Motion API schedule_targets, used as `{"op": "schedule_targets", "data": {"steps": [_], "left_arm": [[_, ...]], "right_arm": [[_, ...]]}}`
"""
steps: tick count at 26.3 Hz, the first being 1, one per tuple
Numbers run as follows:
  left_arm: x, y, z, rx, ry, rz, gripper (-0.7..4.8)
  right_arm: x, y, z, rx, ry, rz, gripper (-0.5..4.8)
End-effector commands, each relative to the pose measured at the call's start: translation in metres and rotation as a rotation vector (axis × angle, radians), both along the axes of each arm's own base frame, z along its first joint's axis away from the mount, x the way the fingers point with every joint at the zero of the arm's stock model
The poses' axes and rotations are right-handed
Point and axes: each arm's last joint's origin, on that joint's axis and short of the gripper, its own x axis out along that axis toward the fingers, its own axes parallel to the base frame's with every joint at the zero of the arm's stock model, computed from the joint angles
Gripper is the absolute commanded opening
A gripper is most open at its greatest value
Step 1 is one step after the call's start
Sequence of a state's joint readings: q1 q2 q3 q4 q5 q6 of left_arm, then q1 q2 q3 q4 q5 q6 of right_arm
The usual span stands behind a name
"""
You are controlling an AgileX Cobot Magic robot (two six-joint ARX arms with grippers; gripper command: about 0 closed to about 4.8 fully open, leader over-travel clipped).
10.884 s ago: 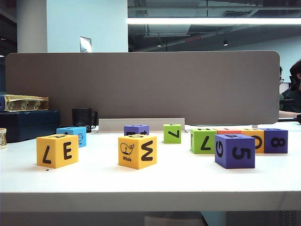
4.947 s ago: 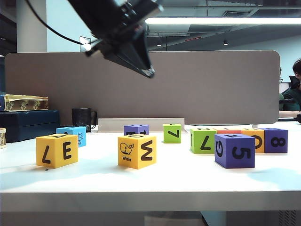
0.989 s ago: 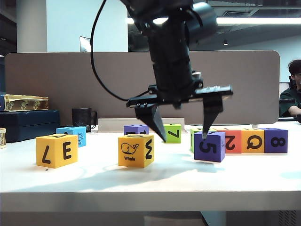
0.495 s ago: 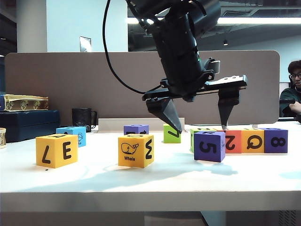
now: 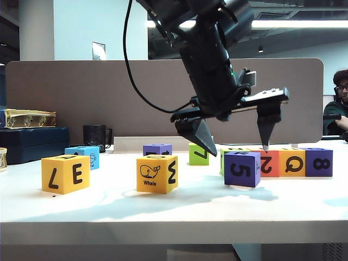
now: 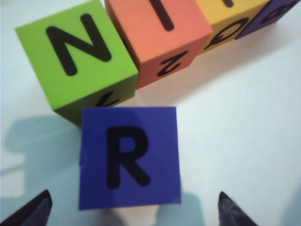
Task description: Select the appropriate blocks from the scattered letter blocks on the table and arrange them in a row to spell out "LEARNING".
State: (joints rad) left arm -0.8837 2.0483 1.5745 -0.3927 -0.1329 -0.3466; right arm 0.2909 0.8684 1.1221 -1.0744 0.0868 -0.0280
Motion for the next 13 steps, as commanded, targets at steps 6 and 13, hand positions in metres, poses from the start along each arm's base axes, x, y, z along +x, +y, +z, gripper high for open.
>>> {"op": "schedule_targets", "data": {"steps": [6, 13], "left_arm": [[0.004, -0.005, -0.005, -0.032, -0.016, -0.001, 3.66], [0.006, -0.009, -0.014, -0.031, -0.015, -0.002, 3.57]], "right_arm": [[0.0, 0.0, 0.002, -0.001, -0.014, -0.001, -0.01], [0.0, 0.0, 0.002, -0.001, -0.014, -0.001, -0.01]]}}
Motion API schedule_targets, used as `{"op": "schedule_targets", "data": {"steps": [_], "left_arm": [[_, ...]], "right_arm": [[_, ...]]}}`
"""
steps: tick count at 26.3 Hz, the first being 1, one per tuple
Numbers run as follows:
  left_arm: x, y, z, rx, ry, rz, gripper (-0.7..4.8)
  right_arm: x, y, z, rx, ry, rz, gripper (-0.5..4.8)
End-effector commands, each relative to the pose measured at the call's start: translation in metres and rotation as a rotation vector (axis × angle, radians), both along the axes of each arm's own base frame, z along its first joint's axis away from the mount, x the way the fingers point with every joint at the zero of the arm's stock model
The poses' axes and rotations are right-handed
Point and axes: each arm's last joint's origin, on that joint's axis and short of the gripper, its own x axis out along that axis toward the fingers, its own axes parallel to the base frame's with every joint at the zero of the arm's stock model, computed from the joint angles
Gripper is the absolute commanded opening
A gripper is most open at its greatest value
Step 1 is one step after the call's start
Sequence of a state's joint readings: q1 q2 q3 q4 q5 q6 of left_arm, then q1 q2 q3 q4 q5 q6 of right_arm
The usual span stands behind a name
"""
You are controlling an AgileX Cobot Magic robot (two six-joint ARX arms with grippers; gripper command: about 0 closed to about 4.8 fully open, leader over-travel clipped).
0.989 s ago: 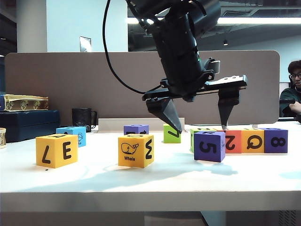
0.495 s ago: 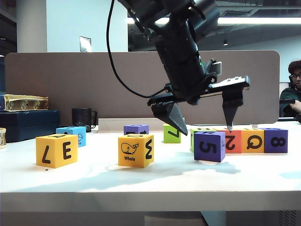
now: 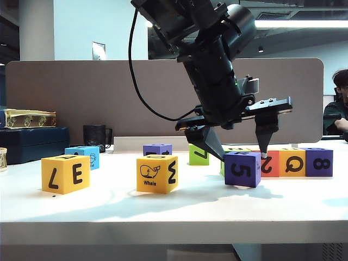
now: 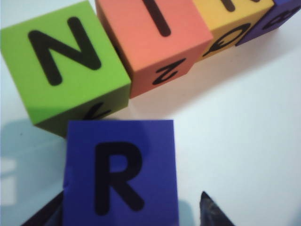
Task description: Select the appropriate blocks from the scattered letter blocks on the table and arrange them in a row to spell out "LEARNING".
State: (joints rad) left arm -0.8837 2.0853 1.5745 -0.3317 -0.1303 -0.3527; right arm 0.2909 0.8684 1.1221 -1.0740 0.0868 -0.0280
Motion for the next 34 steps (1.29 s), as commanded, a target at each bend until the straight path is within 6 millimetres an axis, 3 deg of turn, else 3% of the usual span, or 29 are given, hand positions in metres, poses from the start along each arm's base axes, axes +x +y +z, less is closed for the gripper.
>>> {"op": "schedule_targets", "data": {"steps": [1, 4, 8, 16, 20, 27, 34], "left_arm": [[0.001, -0.002, -0.003, -0.006, -0.002, -0.004, 3.56], [0.002, -0.003, -0.005, -0.005, -0.002, -0.004, 3.25], [0.003, -0.004, -0.003, -0.017, -0.019, 0.001, 2.37], [0.001, -0.002, 0.003, 0.017, 0.008, -0.001, 2.37], [0.001, -0.002, 0.021, 0.031, 0.018, -0.004, 2.37], [0.001, -0.001, 0.069, 0.007, -0.012, 0.004, 2.38], [0.013, 0.016, 0.079, 0.035, -0.075, 0.114, 2.38]], "right_arm": [[0.0, 0.0, 0.002, -0.001, -0.014, -0.001, -0.01], [0.0, 0.0, 0.002, -0.001, -0.014, -0.001, -0.01], [0.0, 0.0, 0.002, -0.001, -0.014, -0.001, -0.01], [0.0, 0.0, 0.002, -0.001, -0.013, -0.001, -0.01], [0.0, 0.0, 0.002, -0.001, -0.013, -0.001, -0.01], [0.0, 0.0, 0.002, -0.001, -0.013, -0.001, -0.01], [0.0, 0.0, 0.002, -0.001, -0.013, -0.001, -0.01]]}}
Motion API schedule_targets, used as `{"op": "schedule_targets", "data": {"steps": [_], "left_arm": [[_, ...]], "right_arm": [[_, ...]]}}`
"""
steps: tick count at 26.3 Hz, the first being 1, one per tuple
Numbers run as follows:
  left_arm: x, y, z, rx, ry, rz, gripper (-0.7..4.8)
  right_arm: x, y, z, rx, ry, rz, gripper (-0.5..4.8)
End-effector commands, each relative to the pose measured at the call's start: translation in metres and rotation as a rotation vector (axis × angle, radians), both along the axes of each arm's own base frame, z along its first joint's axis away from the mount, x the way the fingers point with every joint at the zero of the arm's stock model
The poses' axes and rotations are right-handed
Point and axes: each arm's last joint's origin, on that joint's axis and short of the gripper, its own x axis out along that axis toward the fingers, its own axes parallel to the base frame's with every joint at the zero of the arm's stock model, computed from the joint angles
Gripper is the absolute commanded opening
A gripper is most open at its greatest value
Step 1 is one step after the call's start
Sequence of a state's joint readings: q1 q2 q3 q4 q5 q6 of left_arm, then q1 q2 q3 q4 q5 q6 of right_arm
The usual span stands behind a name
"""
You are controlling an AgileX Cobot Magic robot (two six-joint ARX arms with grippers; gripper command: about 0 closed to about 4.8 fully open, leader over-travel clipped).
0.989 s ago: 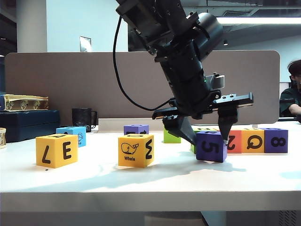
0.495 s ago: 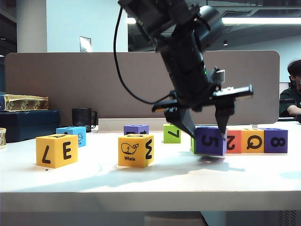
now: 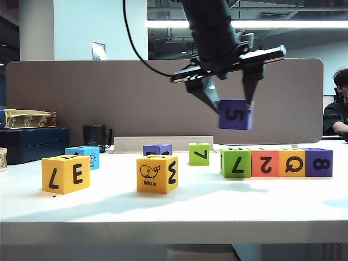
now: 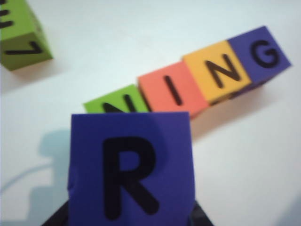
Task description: Select the appropriate blocks from the scattered letter blocks on the table and arrange them in a row to spell out "LEARNING".
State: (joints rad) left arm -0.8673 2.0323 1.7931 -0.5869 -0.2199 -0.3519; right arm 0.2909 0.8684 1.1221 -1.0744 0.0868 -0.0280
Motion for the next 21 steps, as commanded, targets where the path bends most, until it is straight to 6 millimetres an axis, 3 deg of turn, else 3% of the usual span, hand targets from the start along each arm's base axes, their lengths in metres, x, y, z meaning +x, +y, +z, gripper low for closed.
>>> {"op": "schedule_targets", "data": {"steps": [1, 12, 21], "left_arm": [[0.009, 0.01, 0.003, 0.007, -0.015, 0.051, 2.38], [0.033, 0.031, -0.003, -0.069, 0.041, 0.223, 2.38], [0.041, 0.025, -0.03, -0.073, 0.097, 0.285, 2.38]], "right_arm": [[0.0, 0.0, 0.002, -0.001, -0.013, -0.001, -0.01], [0.0, 0.0, 0.002, -0.001, -0.014, -0.002, -0.01], [0.0, 0.0, 0.002, -0.001, -0.013, -0.001, -0.01]]}}
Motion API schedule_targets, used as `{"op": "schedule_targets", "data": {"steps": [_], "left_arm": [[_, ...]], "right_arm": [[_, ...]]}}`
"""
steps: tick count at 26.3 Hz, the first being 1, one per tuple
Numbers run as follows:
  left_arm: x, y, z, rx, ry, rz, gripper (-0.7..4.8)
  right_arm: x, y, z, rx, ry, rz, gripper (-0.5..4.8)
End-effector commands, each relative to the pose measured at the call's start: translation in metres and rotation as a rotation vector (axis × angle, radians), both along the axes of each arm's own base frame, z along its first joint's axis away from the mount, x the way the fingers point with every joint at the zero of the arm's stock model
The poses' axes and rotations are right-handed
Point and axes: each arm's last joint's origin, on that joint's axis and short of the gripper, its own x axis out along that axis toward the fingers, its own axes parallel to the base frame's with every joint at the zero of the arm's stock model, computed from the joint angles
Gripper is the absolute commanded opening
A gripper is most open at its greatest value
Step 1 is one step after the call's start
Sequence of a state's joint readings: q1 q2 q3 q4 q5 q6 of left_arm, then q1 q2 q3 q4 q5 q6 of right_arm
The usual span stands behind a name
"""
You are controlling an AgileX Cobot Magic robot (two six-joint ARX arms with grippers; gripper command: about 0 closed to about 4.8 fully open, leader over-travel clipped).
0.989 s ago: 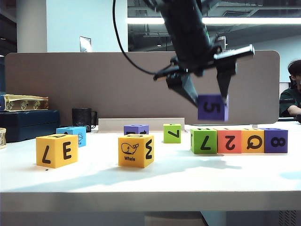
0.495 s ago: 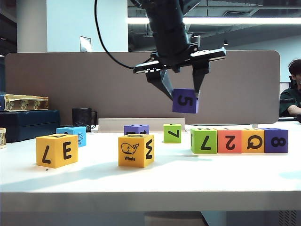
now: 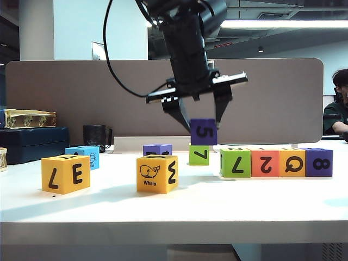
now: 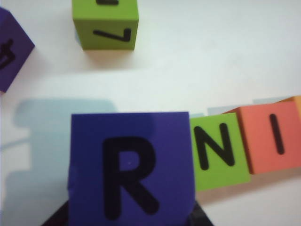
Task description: Select the appropriate blocks from the scattered letter blocks on the table and arrange them in a row to spell out "LEARNING".
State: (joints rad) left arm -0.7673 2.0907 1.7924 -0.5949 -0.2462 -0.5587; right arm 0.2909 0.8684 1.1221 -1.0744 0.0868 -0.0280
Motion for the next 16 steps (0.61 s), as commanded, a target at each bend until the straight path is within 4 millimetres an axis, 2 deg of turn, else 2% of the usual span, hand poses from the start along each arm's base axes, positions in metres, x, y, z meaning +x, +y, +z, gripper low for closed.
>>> {"op": "schedule_targets", "data": {"steps": [1, 6, 16], "left_arm": [[0.003, -0.002, -0.008, -0.013, 0.011, 0.027, 2.38], [0.009, -0.003, -0.02, -0.019, 0.027, 0.054, 2.38], [0.014, -0.005, -0.026, -0.035, 0.015, 0.058, 2.38]], "right_arm": [[0.0, 0.0, 0.002, -0.001, -0.014, -0.001, -0.01], [0.0, 0.0, 0.002, -0.002, -0.012, -0.002, -0.01], [0.0, 0.0, 0.002, -0.002, -0.013, -0.001, -0.01]]}}
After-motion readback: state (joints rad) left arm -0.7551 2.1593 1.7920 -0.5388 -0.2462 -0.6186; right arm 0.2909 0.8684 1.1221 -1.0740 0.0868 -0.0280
